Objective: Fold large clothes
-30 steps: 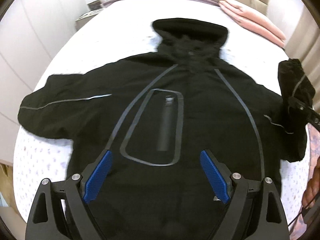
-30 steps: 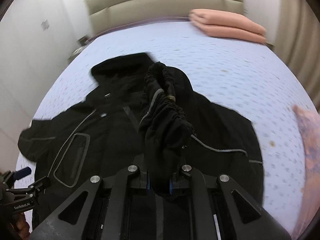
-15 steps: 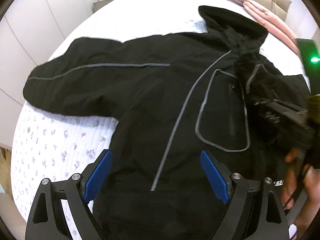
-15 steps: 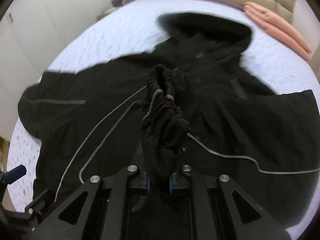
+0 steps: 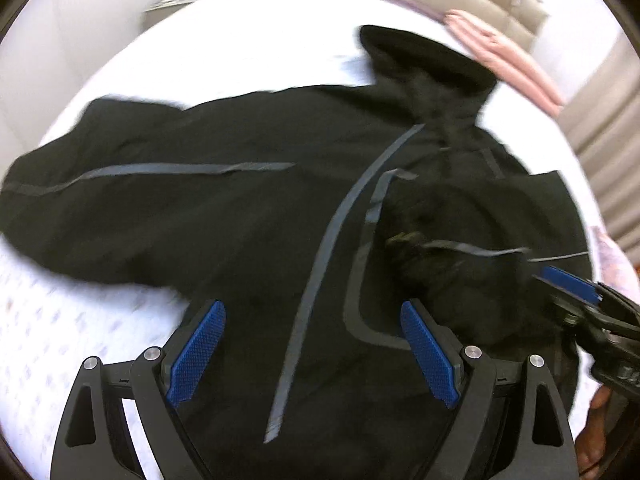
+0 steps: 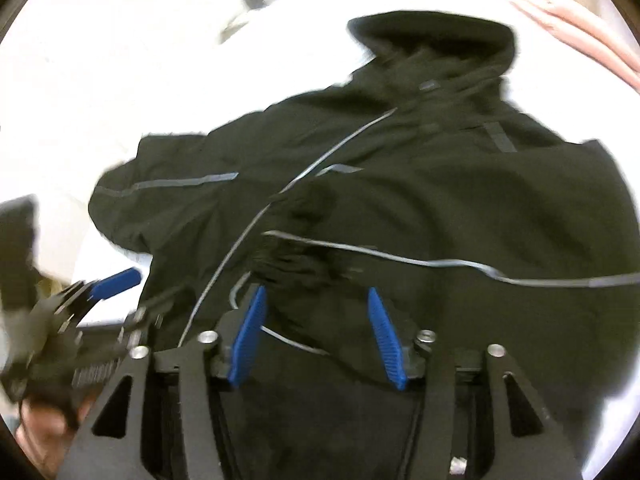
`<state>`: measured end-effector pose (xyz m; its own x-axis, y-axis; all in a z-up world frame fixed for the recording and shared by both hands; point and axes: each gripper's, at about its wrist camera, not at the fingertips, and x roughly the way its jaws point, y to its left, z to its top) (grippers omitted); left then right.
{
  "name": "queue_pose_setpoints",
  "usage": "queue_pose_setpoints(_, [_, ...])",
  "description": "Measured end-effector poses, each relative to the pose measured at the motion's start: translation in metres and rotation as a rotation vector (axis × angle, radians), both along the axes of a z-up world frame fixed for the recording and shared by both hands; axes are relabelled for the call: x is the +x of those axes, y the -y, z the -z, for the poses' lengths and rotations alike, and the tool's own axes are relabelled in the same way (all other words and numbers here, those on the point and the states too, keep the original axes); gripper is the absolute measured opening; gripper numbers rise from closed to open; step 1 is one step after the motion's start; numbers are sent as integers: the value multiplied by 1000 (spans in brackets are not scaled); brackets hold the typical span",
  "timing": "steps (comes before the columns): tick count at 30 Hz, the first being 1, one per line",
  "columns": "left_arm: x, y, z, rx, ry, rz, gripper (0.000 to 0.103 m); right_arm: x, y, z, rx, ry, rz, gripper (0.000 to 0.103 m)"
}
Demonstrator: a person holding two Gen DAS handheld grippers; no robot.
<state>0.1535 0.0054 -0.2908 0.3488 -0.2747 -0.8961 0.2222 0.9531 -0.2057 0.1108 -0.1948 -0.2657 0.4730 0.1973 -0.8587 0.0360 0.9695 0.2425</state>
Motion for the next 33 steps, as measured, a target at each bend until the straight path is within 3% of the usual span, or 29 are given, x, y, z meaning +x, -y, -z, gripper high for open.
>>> queue_pose_setpoints(4, [18,36,9,-64,-18,103,90,-12,63,-12,-85,32,179,66])
queue_pose_setpoints(6, [25,50,17,-82,-45,138,90,-13,99,4,-144,-15,289,64])
queue_pose_setpoints(7, [28,51,18,-98,-45,144,90,-12,114,15,-146,-43,326,53])
queue_pose_setpoints(10, [37,59,31,-150,-90,146,89,-11,148,53,-113,-109,386,39])
queue_pose_setpoints(12, [43,63,40,-163,-107,148,69,-10,154,72,-58,-134,408,38])
queue_pose_setpoints(14, [49,71,50,-178,-136,171,49,-6,149,79,-73,-147,401,38])
queue_pose_setpoints(16, [49,75,49,-166,-117,179,41,-7,138,79,-110,-147,392,40])
queue_pose_setpoints(18, [51,73,40,-185,-96,187,24,-4,135,79,-105,-152,387,41])
queue_pose_setpoints(23, [73,44,-21,-264,52,135,22,-7,134,56,-30,-123,361,46])
queue_pose_setpoints(26, [93,21,-33,-287,72,119,22,-11,135,36,-30,-59,370,56])
queue_pose_setpoints(29, [109,12,-4,-219,-8,148,23,-2,141,43,-43,-73,384,56])
queue_pose_setpoints(33, [105,17,54,-63,-95,167,31,21,143,83,-95,-182,377,55])
